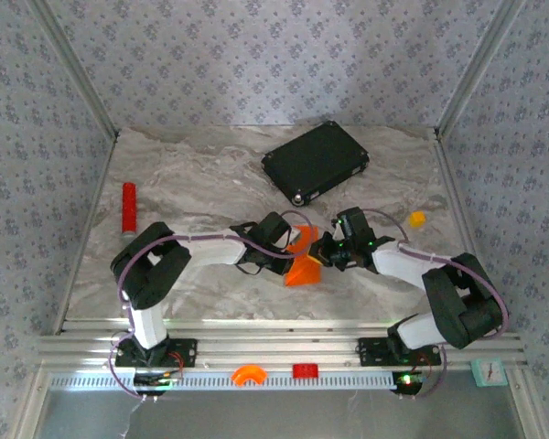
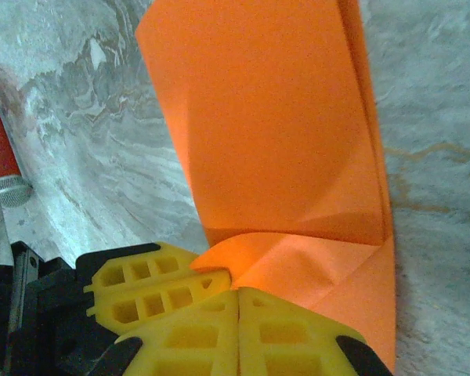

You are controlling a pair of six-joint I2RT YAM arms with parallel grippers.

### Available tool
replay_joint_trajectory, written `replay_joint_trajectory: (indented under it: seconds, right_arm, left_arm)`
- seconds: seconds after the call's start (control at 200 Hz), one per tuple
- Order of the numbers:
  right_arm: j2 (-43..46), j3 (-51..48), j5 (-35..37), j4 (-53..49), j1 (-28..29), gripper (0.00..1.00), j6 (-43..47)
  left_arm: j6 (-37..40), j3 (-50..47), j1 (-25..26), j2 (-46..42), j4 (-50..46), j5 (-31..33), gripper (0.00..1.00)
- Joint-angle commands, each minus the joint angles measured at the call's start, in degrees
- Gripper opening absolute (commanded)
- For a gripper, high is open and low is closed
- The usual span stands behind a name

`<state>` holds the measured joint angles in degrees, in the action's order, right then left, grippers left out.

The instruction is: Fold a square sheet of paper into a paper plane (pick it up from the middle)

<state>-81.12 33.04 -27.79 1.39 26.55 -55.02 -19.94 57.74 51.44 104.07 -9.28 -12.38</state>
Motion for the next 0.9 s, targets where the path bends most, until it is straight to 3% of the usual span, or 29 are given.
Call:
replay_joint_trajectory:
  seconds: [0.0, 0.595, 0.895]
  right_arm:
    - [-1.6, 2.0, 0.9, -1.2, 1.5, 0.08, -0.2]
    - [-8.9, -1.9, 2.6, 1.9, 5.5, 0.05, -2.8]
    - [-6.5, -2.5, 1.1, 4.5, 5.3, 0.06, -2.9]
  left_arm:
    - [1.1, 0.9, 0.2, 1.4, -2.2, 0.3, 0.00]
    - [0.9, 0.4, 0.2, 1.1, -1.9, 0.3, 0.00]
    - [1.0, 0.4, 0.2, 1.0, -2.2, 0.5, 0.00]
